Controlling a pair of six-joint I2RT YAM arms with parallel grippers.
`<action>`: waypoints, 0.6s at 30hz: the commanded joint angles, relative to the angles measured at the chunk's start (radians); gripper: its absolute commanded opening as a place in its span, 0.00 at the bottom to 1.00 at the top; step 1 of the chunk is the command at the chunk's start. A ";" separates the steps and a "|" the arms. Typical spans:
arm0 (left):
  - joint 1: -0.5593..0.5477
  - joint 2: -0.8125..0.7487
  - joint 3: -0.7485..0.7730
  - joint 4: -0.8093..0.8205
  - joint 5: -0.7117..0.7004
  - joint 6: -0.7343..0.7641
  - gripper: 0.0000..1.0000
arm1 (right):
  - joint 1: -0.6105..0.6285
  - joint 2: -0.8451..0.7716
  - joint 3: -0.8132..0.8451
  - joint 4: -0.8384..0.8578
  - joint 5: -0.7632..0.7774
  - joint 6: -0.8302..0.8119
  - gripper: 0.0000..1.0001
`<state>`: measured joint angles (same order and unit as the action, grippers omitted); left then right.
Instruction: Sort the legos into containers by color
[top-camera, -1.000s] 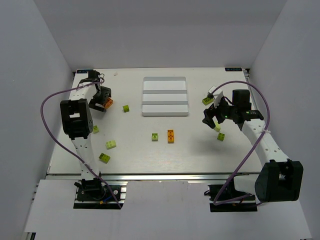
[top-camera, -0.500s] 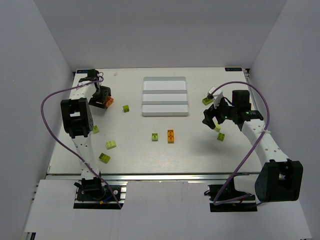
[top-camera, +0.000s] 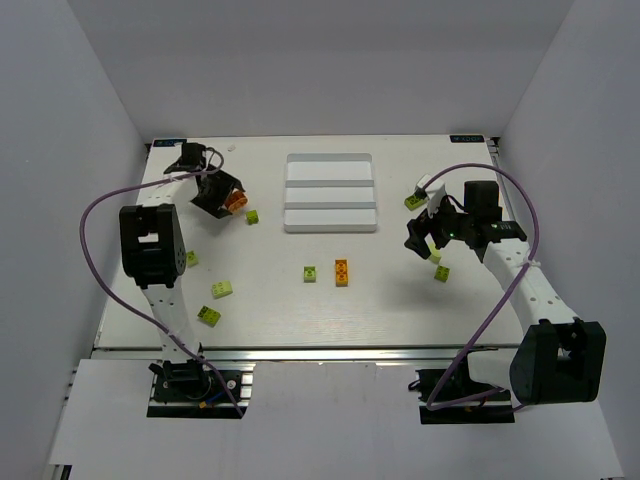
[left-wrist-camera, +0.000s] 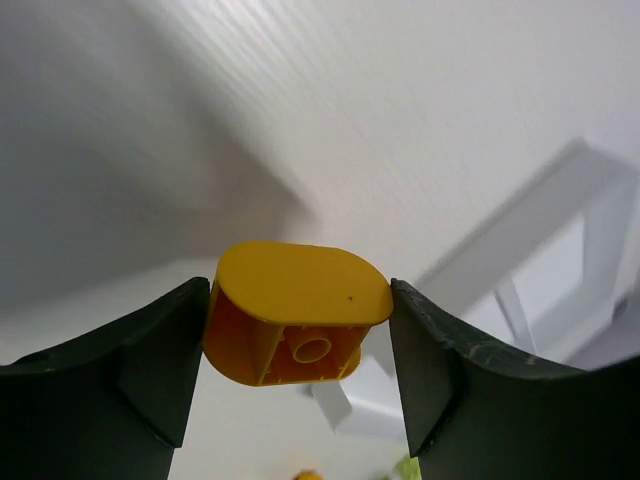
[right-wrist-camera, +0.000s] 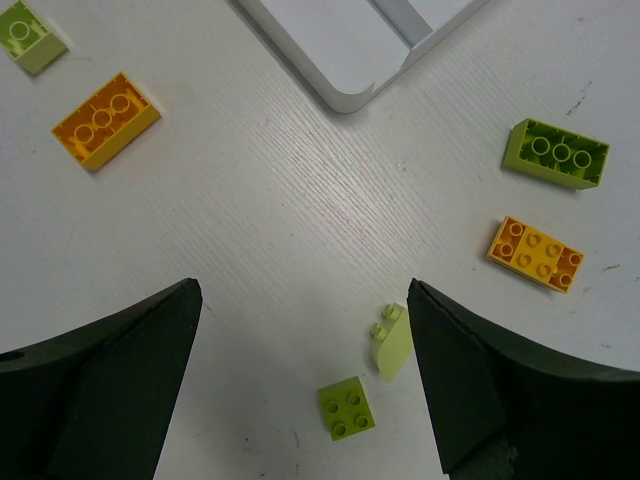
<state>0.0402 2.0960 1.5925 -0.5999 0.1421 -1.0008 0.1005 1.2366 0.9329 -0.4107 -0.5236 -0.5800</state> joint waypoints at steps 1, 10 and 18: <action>-0.054 -0.154 -0.037 0.175 0.177 0.108 0.27 | 0.002 -0.034 -0.014 0.016 -0.022 0.017 0.89; -0.227 -0.013 0.217 0.195 0.265 0.238 0.28 | 0.005 -0.037 -0.020 0.015 -0.046 0.040 0.88; -0.286 0.275 0.593 0.184 0.172 0.186 0.33 | 0.005 -0.055 -0.039 0.030 -0.046 0.046 0.89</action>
<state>-0.2451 2.3241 2.1025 -0.4198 0.3557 -0.8024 0.1013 1.2148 0.9169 -0.4099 -0.5499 -0.5491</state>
